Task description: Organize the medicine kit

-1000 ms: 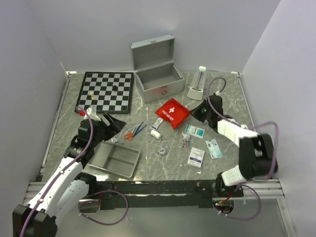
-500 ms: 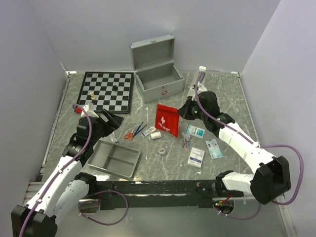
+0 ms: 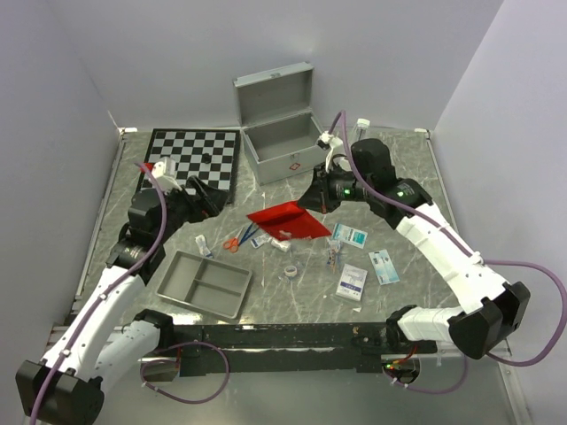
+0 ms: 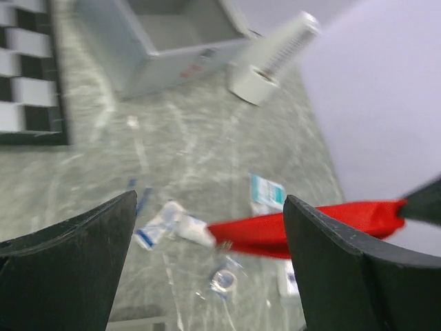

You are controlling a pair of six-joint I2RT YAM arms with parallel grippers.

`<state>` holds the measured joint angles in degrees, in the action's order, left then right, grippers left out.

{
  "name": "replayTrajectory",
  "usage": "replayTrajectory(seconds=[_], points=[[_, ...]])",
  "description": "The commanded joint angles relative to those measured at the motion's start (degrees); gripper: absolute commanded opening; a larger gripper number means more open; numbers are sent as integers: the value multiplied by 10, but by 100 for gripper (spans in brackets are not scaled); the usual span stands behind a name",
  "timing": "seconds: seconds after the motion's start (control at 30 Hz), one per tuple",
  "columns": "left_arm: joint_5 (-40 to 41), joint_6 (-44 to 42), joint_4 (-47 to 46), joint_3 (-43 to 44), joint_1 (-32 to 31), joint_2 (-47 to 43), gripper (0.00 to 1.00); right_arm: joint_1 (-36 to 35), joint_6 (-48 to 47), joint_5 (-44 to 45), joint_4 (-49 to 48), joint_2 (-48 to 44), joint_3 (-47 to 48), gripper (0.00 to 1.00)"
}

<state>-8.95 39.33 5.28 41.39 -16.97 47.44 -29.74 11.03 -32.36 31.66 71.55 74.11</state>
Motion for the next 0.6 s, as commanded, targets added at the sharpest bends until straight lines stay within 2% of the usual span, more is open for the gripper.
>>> replayTrajectory(seconds=[0.0,0.03,0.07,0.2,0.3,0.4,0.47,0.57], points=[[-196,-52,-104,-3,-2,1,91,-1,-52,-70,93,3,58,0],[-230,-53,-123,-9,-2,4,91,-1,-58,-78,103,2,67,0],[-263,-55,-140,-11,-2,5,96,-1,-63,-86,117,-1,73,0],[-309,-79,-169,-27,-4,-24,95,-1,-68,-153,129,-13,78,0],[-353,-77,-227,-54,-10,-48,93,-1,-63,-188,127,-29,67,0],[-438,-86,-245,-40,-23,-17,72,-3,-60,-199,122,-39,54,0],[-459,-120,-208,-13,-46,12,61,-4,-58,-201,117,-44,46,0],[-433,-175,-144,18,-88,30,62,-7,-56,-209,113,-47,40,0]])
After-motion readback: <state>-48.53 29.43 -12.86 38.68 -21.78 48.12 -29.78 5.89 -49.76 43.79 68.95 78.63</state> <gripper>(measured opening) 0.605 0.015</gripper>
